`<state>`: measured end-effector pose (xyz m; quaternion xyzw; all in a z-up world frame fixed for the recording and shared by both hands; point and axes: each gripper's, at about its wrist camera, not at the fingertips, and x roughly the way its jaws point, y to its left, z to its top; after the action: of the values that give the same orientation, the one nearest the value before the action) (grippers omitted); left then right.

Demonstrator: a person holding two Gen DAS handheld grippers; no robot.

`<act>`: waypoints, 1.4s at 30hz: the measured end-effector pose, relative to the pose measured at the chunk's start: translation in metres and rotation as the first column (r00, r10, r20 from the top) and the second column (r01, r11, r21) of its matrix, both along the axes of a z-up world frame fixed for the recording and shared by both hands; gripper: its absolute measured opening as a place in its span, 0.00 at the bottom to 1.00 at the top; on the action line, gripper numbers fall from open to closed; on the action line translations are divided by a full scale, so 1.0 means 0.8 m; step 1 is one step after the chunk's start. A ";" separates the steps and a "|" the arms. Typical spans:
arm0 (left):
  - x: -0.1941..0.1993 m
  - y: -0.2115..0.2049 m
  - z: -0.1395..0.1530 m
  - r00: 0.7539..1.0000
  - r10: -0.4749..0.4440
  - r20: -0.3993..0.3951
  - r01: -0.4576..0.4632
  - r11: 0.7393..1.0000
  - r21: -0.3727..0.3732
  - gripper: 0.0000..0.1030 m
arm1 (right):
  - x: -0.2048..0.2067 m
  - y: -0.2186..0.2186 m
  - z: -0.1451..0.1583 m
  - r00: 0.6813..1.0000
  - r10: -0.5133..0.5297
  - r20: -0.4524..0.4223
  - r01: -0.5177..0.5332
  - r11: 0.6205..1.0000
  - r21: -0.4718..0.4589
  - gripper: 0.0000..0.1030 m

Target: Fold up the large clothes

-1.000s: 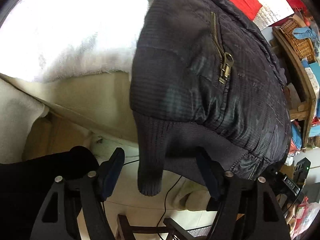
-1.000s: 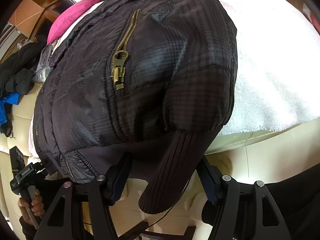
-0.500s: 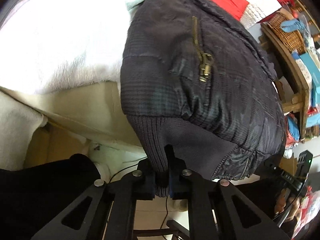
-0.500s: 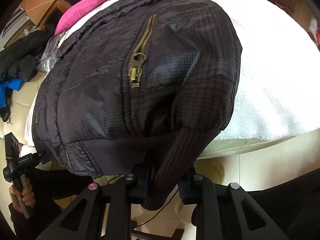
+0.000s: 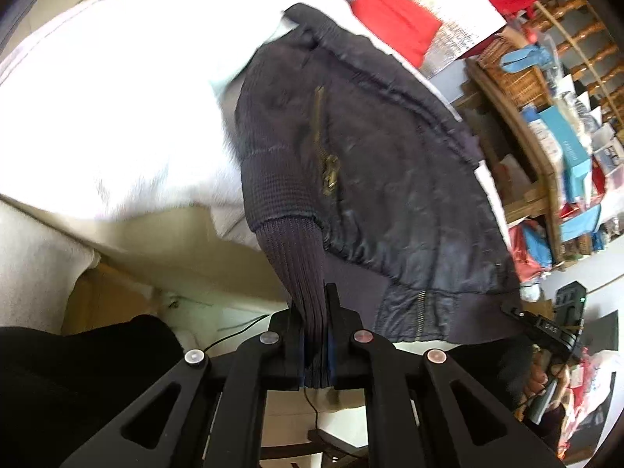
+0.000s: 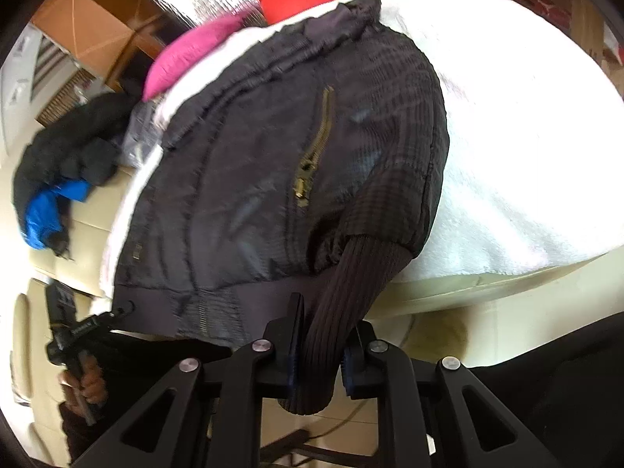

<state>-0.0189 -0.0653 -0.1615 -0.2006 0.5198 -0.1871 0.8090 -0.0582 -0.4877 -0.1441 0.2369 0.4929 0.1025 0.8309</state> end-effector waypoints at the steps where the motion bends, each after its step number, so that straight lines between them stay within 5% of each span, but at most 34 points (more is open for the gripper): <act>1: 0.001 -0.001 0.008 1.000 -0.009 0.016 0.009 1.000 -0.011 0.08 | -0.001 -0.003 0.006 1.000 0.001 0.013 -0.001 1.000 0.031 0.17; 5: 0.009 -0.005 0.003 1.000 -0.021 0.013 0.020 0.999 0.026 0.08 | 0.001 -0.009 0.008 1.000 -0.003 0.013 0.002 0.998 0.069 0.17; 10: 0.024 0.007 -0.061 0.991 0.026 -0.131 -0.017 0.997 0.071 0.09 | 0.008 -0.001 -0.025 0.999 -0.012 -0.049 0.014 0.999 0.047 0.17; 15: 0.040 0.015 -0.082 0.979 0.092 -0.182 -0.077 0.993 0.089 0.40 | 0.018 -0.007 -0.050 0.996 -0.030 -0.088 0.034 0.998 0.047 0.17; 17: 0.044 0.011 -0.086 0.979 0.100 -0.176 -0.077 0.988 0.134 0.65 | 0.022 -0.009 -0.057 0.995 -0.033 -0.097 0.038 0.998 0.046 0.17; 22: 0.058 0.012 -0.103 0.969 0.111 -0.222 -0.085 0.989 0.124 0.71 | 0.028 -0.013 -0.071 0.990 -0.036 -0.133 0.040 0.999 0.031 0.18; 27: 0.055 -0.004 -0.105 0.976 0.038 -0.214 -0.015 0.994 0.108 0.65 | 0.046 -0.012 -0.087 0.984 -0.035 -0.177 0.037 0.999 0.009 0.21; 29: 0.052 -0.010 -0.105 0.977 -0.003 -0.215 0.020 0.997 0.075 0.34 | 0.052 -0.007 -0.094 0.980 -0.021 -0.196 0.021 1.000 0.001 0.22; 32: 0.048 -0.016 -0.103 0.981 -0.023 -0.192 0.040 0.995 0.090 0.15 | 0.054 -0.006 -0.098 0.978 -0.012 -0.207 0.012 1.000 -0.002 0.22; 42: 0.031 -0.013 -0.052 0.992 -0.075 -0.101 0.080 0.995 0.053 0.08 | 0.039 -0.003 -0.074 0.992 0.015 -0.127 -0.023 0.998 -0.065 0.15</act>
<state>0.0059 -0.0759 -0.2032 -0.1659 0.5717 -0.1933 0.7799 -0.0266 -0.4898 -0.2033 0.2103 0.5498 0.0789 0.8045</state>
